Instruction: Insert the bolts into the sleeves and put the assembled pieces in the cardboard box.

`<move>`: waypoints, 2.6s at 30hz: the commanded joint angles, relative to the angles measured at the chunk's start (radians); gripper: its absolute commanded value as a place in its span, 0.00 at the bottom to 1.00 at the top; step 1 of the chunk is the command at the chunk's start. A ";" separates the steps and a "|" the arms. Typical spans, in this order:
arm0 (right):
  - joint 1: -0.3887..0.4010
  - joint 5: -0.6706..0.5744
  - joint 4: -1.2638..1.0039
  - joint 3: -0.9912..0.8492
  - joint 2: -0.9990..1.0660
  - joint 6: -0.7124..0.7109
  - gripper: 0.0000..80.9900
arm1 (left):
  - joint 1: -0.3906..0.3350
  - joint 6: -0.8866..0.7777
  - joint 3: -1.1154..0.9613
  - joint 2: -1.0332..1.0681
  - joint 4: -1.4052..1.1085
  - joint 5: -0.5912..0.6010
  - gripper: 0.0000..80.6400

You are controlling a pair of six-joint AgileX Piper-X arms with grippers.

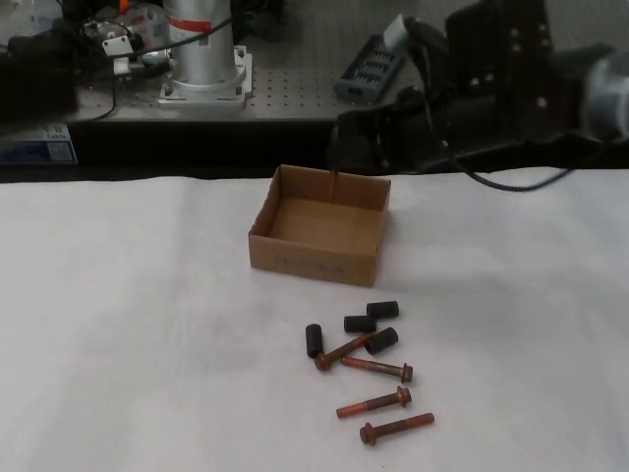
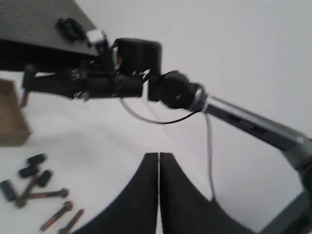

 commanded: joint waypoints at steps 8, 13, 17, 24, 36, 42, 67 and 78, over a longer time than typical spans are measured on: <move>-0.011 0.094 0.157 -0.248 0.228 -0.009 0.02 | 0.003 0.323 -0.001 -0.063 0.325 -0.269 0.01; -0.011 0.119 0.241 -0.334 0.324 -0.009 0.02 | 0.003 0.323 -0.001 -0.063 0.326 -0.269 0.01; -0.011 0.119 0.222 -0.348 0.337 -0.009 0.02 | 0.003 0.323 -0.001 -0.063 0.326 -0.269 0.01; -0.008 0.112 0.253 -0.348 0.335 -0.031 0.25 | 0.003 0.358 -0.001 -0.063 0.325 -0.269 0.01; 0.002 0.089 0.410 -0.439 0.331 -0.099 0.46 | 0.003 0.361 -0.001 -0.063 0.325 -0.269 0.01; -0.001 0.122 0.497 -0.515 0.331 -0.197 0.46 | 0.003 0.361 -0.001 -0.063 0.325 -0.269 0.01; 0.036 0.232 0.855 -0.208 -0.110 -0.368 0.46 | 0.000 0.495 0.009 0.014 0.325 -0.367 0.01; 0.177 0.232 0.695 0.321 -0.535 -0.368 0.46 | 0.000 0.495 0.009 0.021 0.325 -0.351 0.01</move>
